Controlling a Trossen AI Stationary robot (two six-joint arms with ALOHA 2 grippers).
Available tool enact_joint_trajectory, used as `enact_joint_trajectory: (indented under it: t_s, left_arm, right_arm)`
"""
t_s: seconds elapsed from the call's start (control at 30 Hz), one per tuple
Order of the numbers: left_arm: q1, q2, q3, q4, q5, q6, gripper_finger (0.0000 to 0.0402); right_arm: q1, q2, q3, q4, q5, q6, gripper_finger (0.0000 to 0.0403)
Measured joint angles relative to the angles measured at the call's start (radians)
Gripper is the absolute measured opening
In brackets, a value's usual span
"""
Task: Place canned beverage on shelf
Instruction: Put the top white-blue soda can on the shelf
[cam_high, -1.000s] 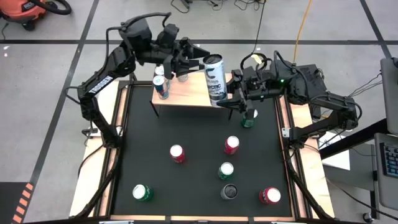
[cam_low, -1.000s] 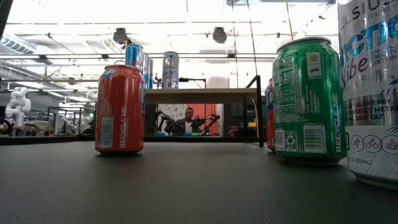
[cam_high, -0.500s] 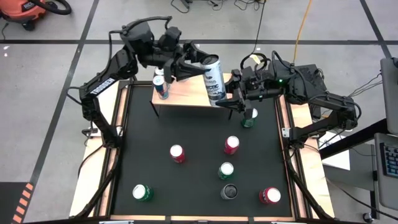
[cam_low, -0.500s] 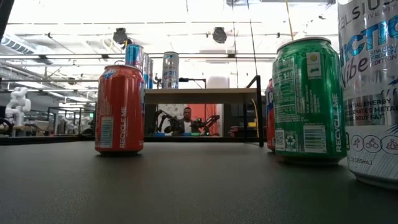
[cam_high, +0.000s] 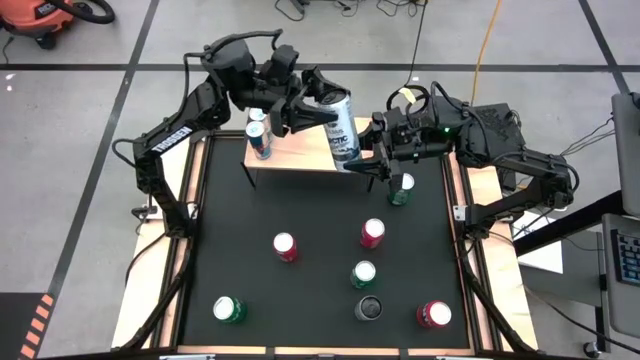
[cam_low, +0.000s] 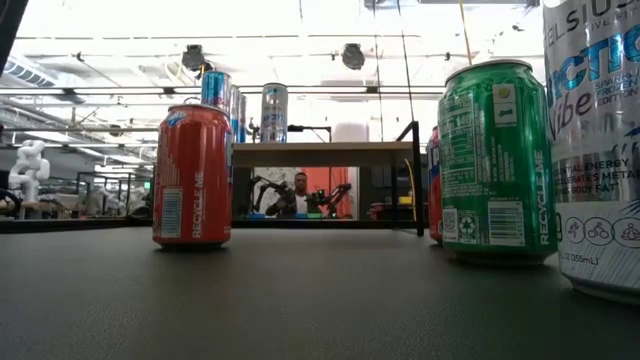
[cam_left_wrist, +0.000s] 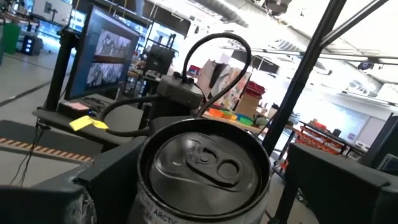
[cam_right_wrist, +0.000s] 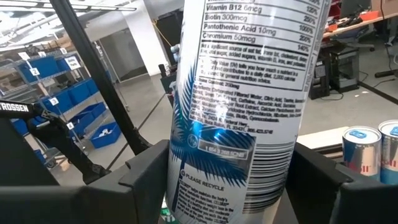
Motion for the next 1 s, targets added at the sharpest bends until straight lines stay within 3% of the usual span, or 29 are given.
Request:
enact_joint_trajectory:
  t_s: [0.33,0.7,1.0]
  left_arm:
    - [0.006,-0.003,0.000,-0.040,0.023,0.014,0.0335]
    - [0.007,-0.003,0.000,-0.056,0.030,0.034,0.0322]
    - [0.007,-0.003,0.000,-0.057,0.044,0.038,0.0250]
  right_arm:
    - [0.000,0.000,0.000,-0.001,-0.001,0.002,0.0244]
    - [0.000,0.000,0.000,-0.001,-0.001,0.006,0.0244]
    - [0.000,0.000,0.000,0.000,0.000,0.006,0.0244]
